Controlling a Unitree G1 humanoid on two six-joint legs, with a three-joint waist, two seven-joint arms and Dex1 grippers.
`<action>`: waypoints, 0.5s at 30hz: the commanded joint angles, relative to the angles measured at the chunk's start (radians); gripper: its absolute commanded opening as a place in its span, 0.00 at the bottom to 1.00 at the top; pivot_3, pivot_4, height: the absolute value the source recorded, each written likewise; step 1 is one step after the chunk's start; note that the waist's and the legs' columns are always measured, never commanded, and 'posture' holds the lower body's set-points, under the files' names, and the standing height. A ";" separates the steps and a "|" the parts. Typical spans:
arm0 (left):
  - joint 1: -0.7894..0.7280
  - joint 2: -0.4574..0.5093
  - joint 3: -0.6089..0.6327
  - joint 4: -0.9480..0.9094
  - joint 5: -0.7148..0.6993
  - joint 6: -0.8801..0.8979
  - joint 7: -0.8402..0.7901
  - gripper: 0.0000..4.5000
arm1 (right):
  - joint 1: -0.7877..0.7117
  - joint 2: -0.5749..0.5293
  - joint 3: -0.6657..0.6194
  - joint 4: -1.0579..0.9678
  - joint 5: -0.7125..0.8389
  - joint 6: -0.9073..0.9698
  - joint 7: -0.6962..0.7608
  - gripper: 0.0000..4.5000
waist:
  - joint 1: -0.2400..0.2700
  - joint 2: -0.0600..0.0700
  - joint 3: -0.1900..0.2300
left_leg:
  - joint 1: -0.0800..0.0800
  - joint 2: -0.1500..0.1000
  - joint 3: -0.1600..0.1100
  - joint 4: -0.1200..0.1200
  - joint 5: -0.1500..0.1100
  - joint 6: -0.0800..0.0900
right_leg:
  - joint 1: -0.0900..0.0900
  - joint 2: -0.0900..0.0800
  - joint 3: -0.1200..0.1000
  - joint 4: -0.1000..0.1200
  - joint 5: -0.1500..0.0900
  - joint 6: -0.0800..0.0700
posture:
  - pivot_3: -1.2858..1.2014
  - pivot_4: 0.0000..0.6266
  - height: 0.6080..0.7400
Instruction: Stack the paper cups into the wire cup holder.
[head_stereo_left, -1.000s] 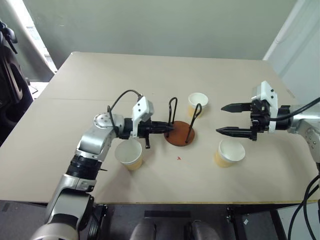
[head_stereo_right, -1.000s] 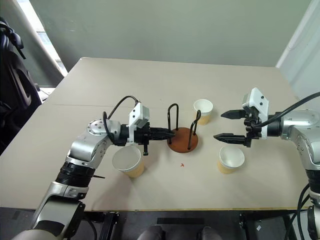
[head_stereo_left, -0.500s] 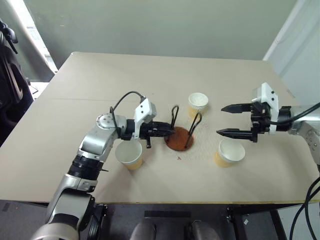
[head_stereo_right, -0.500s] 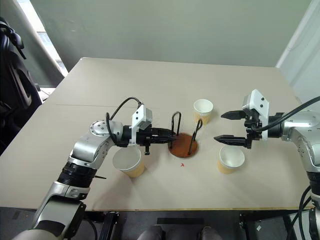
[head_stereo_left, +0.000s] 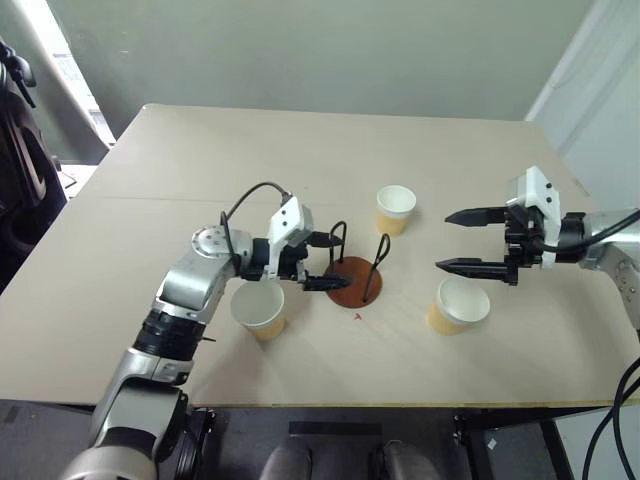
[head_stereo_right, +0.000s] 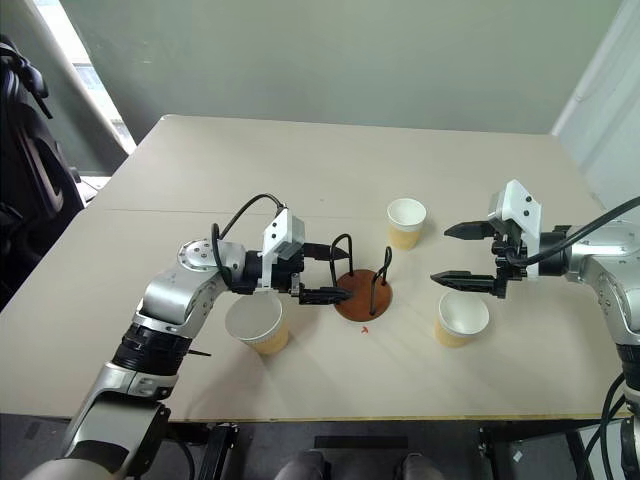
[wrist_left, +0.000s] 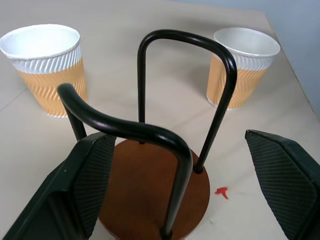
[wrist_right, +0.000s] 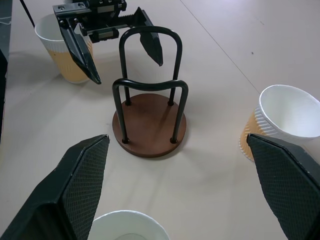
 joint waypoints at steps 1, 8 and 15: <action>-0.027 0.031 -0.008 -0.028 0.027 -0.047 -0.022 1.00 | -0.005 -0.020 -0.020 -0.016 0.004 -0.007 0.013 1.00 | 0.000 0.000 0.000 | 0.000 0.000 0.000 0.000 0.000 0.000 | 0.000 0.000 0.000 0.000 0.000 0.000 | 0.52 0.24 1.00; -0.029 0.089 -0.019 0.017 0.075 -0.128 -0.073 1.00 | -0.008 -0.012 -0.015 -0.015 0.005 -0.005 0.014 1.00 | -0.001 0.000 0.000 | 0.000 0.000 -0.002 0.000 0.000 0.000 | 0.000 0.000 0.000 0.000 0.000 0.000 | 0.52 0.24 1.00; -0.054 0.115 0.008 0.105 0.102 -0.202 -0.068 1.00 | -0.019 0.002 -0.004 0.000 -0.012 -0.025 0.005 1.00 | 0.000 0.000 0.000 | 0.000 0.000 -0.003 0.000 0.000 0.000 | 0.000 0.000 0.000 0.000 0.000 0.000 | 0.52 0.24 1.00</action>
